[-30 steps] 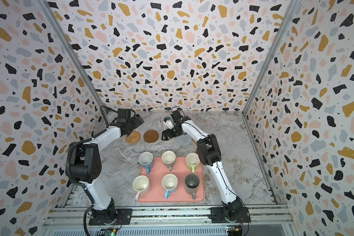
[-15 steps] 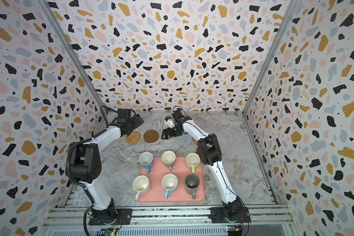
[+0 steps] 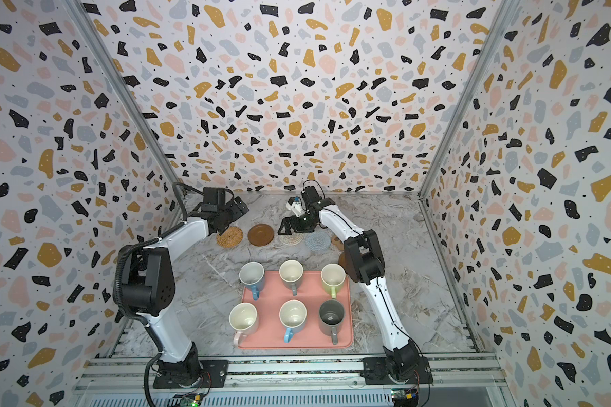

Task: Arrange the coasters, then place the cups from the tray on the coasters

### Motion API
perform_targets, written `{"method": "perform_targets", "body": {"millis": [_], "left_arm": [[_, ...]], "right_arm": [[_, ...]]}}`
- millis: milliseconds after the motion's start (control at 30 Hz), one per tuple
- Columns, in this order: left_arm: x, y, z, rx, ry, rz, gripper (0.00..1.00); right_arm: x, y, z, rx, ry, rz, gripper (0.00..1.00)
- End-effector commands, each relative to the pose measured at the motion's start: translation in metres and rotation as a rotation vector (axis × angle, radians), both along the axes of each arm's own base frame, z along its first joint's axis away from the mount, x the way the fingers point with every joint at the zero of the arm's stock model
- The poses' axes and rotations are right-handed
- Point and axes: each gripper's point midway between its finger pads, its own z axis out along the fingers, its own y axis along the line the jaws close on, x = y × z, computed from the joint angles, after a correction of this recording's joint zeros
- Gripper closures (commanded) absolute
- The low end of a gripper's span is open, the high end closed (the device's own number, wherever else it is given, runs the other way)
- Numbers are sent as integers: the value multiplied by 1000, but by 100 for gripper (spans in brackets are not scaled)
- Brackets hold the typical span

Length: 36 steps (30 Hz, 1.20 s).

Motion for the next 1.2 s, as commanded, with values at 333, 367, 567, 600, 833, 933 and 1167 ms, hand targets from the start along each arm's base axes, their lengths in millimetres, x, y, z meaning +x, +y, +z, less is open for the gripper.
{"method": "perform_targets", "body": {"millis": [333,367,567,600,833,933,1167], "left_arm": [[5,-1,14,-8,-36,-13,0],[6,-1,14,-8,-35,-13,0],[6,-2,15,-12,-35,-18,0],[6,-2,15,-11,-35,-19,0],[3,-1,13,-9,-32,-15,0],[2,0,14,-5,-37,-13,0],[2,2,15,17,-34,-10,0]], "right_arm": [[6,-51,57,-30,-51,-131,1],[4,-55,52,-42,-36,-136,1],[-7,-67,17,-83,27,-150,1],[-9,-69,11,-92,41,-154,1],[-12,-100,-28,-199,97,-222,1],[-11,-118,-41,-255,108,-256,1],[-4,-143,-45,-304,94,-295,1]]}}
